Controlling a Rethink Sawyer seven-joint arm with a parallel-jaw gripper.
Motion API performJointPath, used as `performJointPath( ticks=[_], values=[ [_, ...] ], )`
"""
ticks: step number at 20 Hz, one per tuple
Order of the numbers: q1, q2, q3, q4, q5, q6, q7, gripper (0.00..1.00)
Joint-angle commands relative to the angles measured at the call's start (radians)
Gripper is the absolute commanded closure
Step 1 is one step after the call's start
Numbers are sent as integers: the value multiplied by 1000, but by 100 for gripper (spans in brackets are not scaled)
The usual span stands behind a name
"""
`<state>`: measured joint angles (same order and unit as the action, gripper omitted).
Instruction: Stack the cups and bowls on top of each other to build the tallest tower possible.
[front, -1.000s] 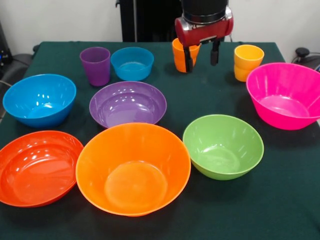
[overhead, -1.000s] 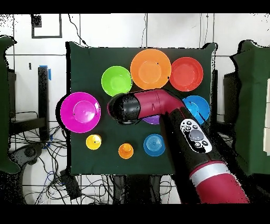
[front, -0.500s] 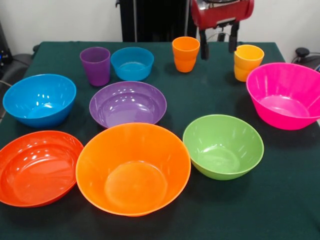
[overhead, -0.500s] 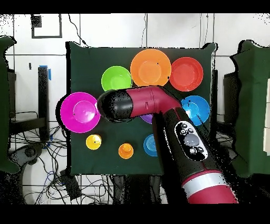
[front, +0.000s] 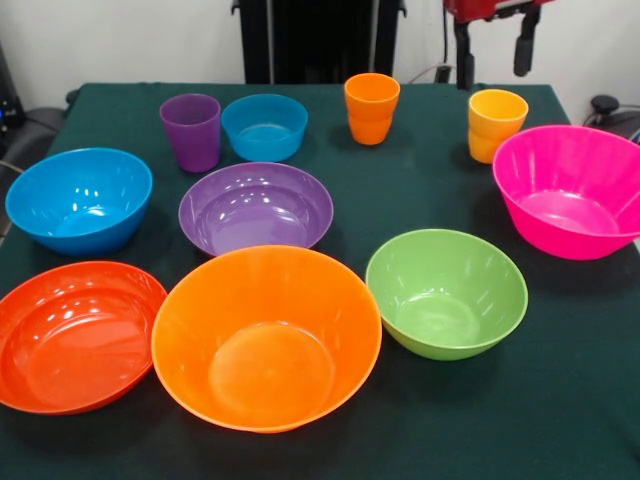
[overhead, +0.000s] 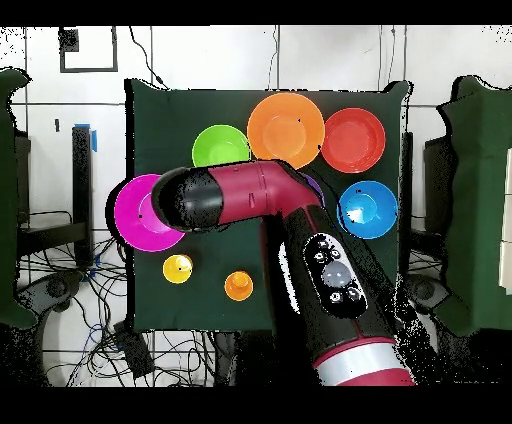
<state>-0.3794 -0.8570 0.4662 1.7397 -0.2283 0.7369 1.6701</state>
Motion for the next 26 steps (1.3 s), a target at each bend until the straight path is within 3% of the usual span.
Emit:
performJointPath(
  ticks=[1, 9, 19, 26],
  values=[
    [46, 1, -68, 66, 25, 62, 197, 0],
    [117, 18, -158, 59, 27, -1, 285, 0],
    [136, 63, -210, 34, 12, -41, 344, 0],
    [152, 52, -231, 37, 25, -37, 370, 0]
  ],
)
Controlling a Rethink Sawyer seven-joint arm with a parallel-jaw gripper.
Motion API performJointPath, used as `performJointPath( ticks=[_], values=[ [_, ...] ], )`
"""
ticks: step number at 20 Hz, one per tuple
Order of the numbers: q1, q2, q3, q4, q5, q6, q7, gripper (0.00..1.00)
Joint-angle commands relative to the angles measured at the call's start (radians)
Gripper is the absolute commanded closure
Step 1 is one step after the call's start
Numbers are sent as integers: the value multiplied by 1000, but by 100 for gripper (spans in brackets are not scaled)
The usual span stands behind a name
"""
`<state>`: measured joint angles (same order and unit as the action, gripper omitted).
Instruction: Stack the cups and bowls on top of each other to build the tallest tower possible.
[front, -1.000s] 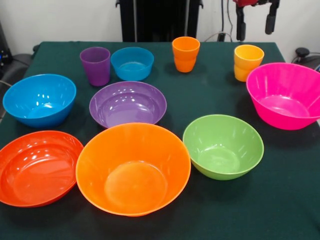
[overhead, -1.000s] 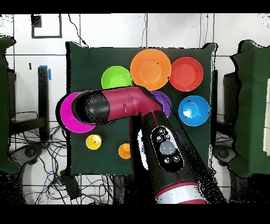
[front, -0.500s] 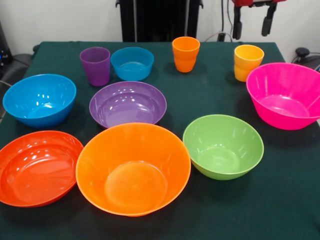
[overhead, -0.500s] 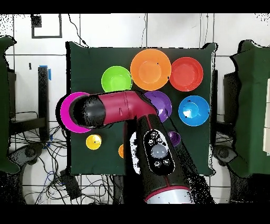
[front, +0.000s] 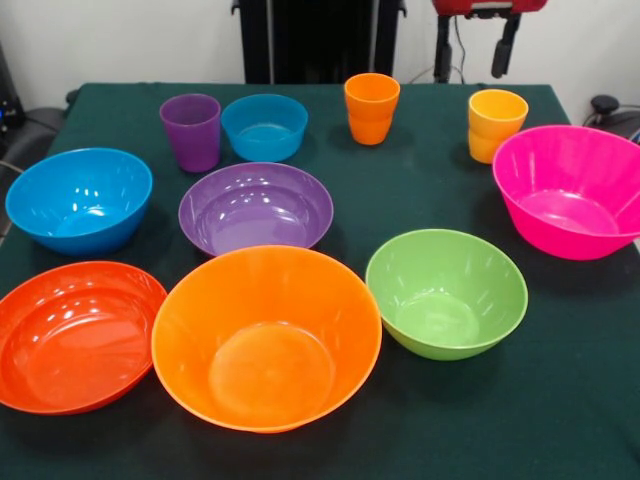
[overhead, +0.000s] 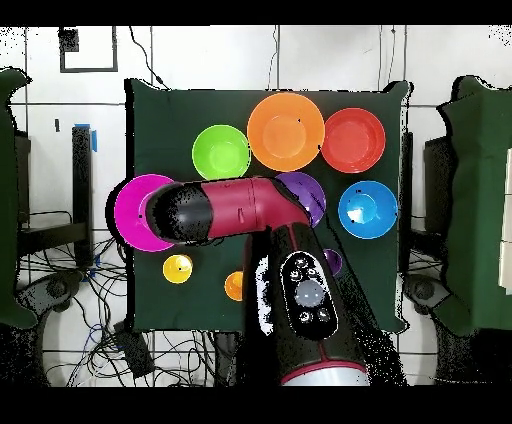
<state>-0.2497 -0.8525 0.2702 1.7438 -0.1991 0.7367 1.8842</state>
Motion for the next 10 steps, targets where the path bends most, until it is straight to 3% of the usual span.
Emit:
performJointPath(
  ticks=[1, 10],
  values=[
    [26, 50, -40, 30, -1, -38, 162, 0],
    [90, 58, -97, -17, 14, -21, 232, 0]
  ],
)
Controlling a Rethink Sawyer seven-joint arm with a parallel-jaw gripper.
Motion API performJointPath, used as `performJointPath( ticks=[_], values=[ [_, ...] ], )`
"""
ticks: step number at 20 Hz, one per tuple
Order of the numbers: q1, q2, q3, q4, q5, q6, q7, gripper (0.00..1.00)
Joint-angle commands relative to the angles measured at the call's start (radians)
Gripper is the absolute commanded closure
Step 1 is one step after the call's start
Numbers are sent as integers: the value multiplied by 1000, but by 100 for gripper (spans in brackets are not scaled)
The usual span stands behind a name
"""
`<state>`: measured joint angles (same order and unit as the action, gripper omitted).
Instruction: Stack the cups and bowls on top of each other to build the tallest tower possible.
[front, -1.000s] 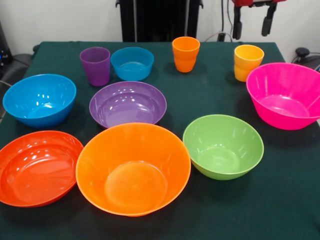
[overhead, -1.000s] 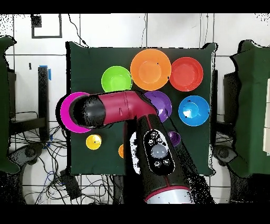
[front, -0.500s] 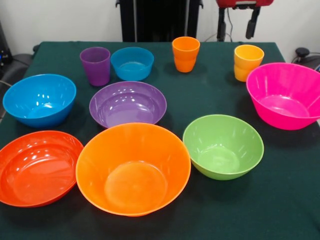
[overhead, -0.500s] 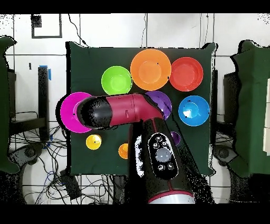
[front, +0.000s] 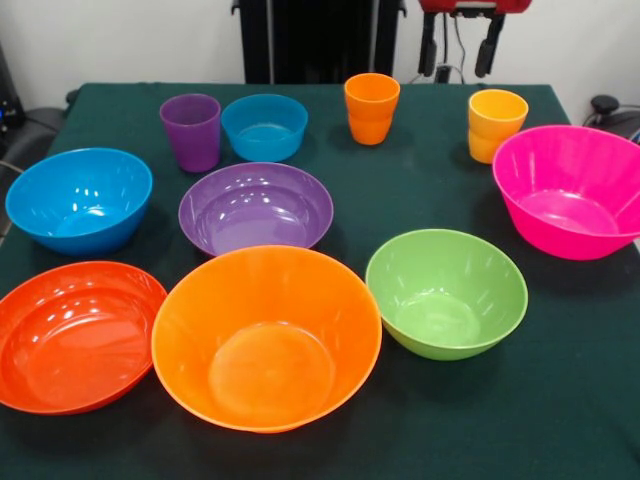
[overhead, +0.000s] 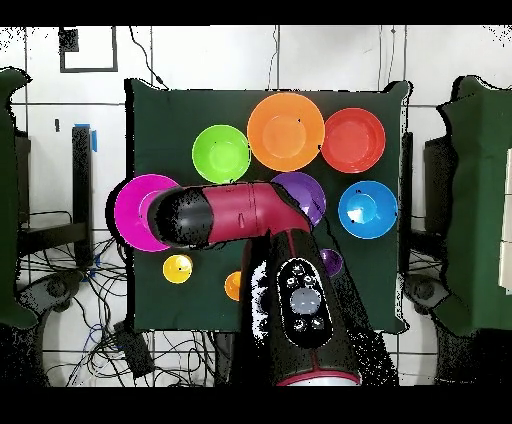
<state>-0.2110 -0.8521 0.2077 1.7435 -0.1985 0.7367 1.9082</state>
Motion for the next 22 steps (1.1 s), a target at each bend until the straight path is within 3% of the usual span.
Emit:
performJointPath(
  ticks=[1, 12, 22],
  values=[
    [58, 58, -40, -20, 19, -16, 217, 0],
    [125, 64, -77, -47, 42, 1, 260, 0],
    [154, 188, -102, -149, 21, -68, 272, 0]
  ],
)
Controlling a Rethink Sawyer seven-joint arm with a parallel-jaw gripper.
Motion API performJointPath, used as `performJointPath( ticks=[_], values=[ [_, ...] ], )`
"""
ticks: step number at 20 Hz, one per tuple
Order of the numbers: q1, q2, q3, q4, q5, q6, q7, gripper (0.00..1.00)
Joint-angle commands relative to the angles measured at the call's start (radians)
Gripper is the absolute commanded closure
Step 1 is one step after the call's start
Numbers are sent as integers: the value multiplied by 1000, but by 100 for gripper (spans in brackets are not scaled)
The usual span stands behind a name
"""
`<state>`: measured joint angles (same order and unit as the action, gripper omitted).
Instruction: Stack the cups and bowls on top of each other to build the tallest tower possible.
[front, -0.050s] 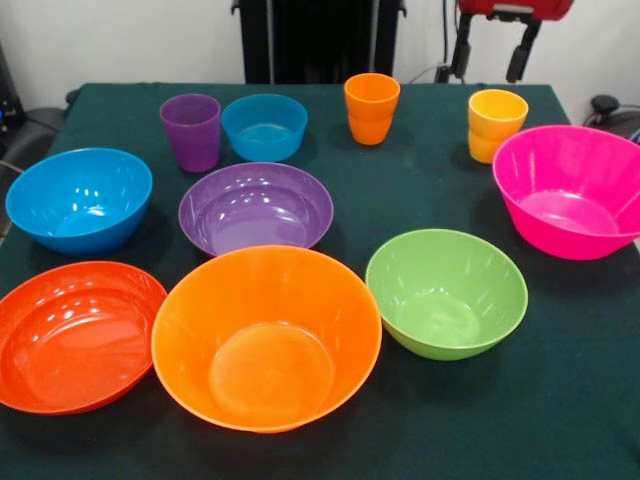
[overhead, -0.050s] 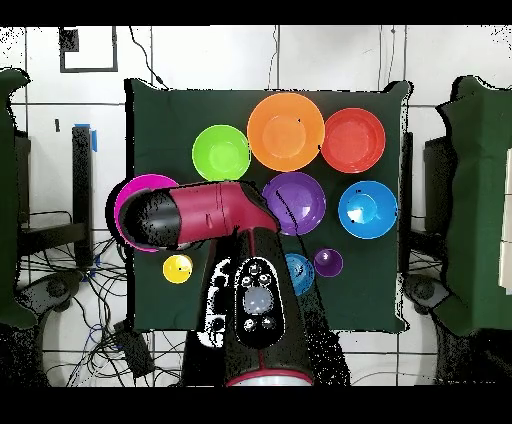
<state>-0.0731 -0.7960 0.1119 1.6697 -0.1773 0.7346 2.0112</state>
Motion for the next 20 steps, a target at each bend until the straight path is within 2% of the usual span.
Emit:
performJointPath(
  ticks=[1, 10, 20],
  values=[
    [16, 150, -8, -86, -4, -81, 168, 0],
    [21, 238, -20, -130, 4, -149, 154, 0],
    [21, 244, -25, -141, 22, -148, 129, 0]
  ],
)
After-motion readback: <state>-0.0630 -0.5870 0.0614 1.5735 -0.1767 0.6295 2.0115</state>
